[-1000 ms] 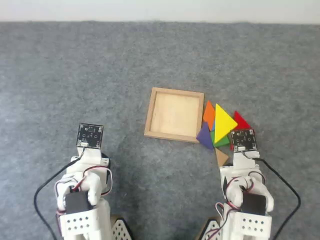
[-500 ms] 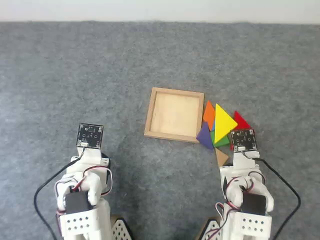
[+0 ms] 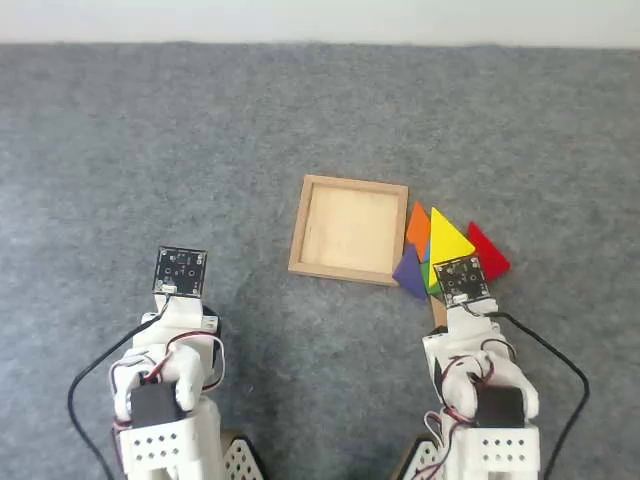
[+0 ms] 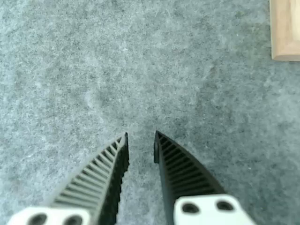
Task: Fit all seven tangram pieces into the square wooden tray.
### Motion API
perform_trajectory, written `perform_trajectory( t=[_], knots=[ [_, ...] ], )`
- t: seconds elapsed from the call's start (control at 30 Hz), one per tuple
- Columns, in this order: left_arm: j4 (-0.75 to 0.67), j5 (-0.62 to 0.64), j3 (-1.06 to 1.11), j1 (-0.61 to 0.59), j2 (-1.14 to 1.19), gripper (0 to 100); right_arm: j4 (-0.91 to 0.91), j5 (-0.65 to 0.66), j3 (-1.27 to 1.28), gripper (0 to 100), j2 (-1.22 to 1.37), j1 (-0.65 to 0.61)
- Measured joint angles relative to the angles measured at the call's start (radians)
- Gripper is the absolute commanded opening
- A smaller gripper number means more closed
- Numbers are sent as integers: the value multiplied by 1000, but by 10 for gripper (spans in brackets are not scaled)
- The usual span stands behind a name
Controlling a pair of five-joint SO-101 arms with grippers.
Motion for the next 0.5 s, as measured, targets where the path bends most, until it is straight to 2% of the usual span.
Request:
perform_trajectory(
  t=[0.1,0.17,0.33,0.5],
  knots=[
    [0,0,0,0,0,88,-15,-68,-112,17,6,14],
    [0,0,0,0,0,88,-25,-114,-192,66,29,32],
    [0,0,0,0,0,88,-29,-184,-348,240,273,37],
    [0,0,0,0,0,88,-74,-229,-486,288,591,37]
  ],
)
